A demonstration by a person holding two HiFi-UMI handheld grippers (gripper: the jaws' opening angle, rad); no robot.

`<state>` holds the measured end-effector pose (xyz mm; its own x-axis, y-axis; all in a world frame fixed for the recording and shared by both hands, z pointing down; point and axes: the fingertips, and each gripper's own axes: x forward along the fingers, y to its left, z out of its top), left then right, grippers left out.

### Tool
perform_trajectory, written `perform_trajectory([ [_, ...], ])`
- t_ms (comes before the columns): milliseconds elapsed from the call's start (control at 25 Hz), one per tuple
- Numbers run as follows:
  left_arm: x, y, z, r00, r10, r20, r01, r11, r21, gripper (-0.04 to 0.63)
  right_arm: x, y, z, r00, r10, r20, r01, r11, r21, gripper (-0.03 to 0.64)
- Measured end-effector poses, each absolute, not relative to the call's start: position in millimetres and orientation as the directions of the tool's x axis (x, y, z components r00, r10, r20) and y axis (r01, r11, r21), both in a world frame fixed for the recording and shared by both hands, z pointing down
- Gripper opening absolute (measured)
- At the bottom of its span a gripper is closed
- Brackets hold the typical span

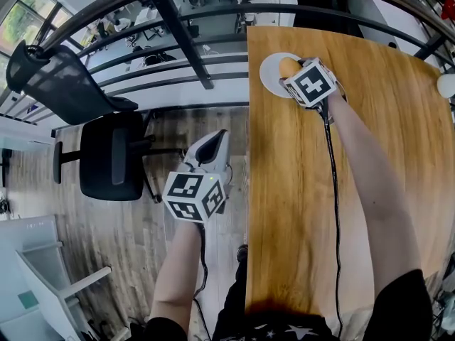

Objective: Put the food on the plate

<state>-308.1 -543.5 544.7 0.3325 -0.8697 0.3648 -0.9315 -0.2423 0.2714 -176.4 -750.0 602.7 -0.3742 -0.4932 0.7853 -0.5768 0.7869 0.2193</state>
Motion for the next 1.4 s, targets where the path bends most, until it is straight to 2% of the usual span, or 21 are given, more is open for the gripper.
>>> perform_trajectory([
  [120, -310.1, -540.4, 546.5, 0.334, -0.870, 0.364, -0.928, -0.236, 0.288, 0.002, -179.0, -747.7, 605.2, -0.373, -0.485, 0.791, -0.551, 0.802, 0.231, 0.327],
  [240, -310.0, -538.0, 546.8, 0.335, -0.868, 0.367, -0.927, -0.234, 0.293, 0.002, -178.2, -745.4, 608.8, -0.371, -0.463, 0.805, -0.542, 0.812, 0.218, 0.379],
  [880, -329.4, -520.7, 547.7, 0.304, -0.872, 0.384, -0.929, -0.183, 0.322, 0.002, -167.8, -740.7, 589.5, -0.392, -0.497, 0.774, -0.583, 0.785, 0.209, 0.399],
  [1400, -322.6, -466.4, 492.3, 0.318, -0.886, 0.336, -0.928, -0.219, 0.302, 0.002, -145.7, -682.8, 525.6, -0.409, -0.549, 0.729, -0.624, 0.751, 0.215, 0.399],
])
